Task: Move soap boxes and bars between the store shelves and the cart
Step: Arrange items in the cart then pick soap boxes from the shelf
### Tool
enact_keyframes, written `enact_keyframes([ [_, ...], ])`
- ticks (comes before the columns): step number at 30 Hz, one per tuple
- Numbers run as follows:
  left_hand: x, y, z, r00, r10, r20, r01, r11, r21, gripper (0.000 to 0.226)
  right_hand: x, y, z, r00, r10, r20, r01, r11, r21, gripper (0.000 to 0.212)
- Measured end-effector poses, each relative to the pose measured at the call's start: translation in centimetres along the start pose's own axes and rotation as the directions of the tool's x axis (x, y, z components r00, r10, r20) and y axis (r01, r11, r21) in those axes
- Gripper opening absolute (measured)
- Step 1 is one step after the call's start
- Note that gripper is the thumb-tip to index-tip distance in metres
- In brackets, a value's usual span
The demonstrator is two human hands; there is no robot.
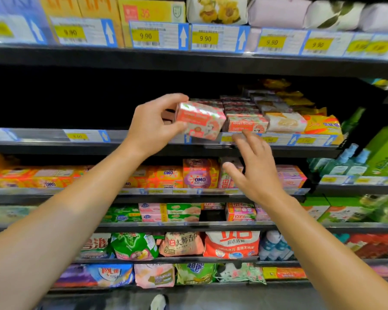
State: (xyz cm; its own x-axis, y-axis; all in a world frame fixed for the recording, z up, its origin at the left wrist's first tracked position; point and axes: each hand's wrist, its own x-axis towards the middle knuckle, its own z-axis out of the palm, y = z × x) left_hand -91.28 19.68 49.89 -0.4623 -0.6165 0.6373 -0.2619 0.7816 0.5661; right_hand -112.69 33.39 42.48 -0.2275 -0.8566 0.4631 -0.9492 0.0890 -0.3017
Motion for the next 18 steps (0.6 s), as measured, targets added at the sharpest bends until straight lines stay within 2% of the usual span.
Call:
enact_keyframes([
  [3,2.0,-0.4,0.6,0.994,-0.094,-0.048,0.093,0.996,-0.019,0.048,-0.2,0.3,2.1,0.999,0.008,0.034,0.0,0.97,-0.244,0.08],
  [6,3.2,-1.3,1.7,0.989,-0.149,-0.014,0.149,0.988,0.026,0.047,-0.6,0.6,3.5,0.999,0.011,0.035,0.002,0.936,-0.351,0.089],
  [13,3.4,-2.0,3.1,0.954,-0.272,0.127,0.243,0.949,0.201,0.05,-0.9,0.7,5.0,0.997,0.052,0.055,-0.027,0.927,-0.374,0.104],
  [18,3.6,-2.3,3.1,0.948,-0.289,0.136,0.241,0.926,0.289,0.039,-0.9,0.6,5.6,0.992,0.08,0.096,-0.04,0.932,-0.36,0.113],
])
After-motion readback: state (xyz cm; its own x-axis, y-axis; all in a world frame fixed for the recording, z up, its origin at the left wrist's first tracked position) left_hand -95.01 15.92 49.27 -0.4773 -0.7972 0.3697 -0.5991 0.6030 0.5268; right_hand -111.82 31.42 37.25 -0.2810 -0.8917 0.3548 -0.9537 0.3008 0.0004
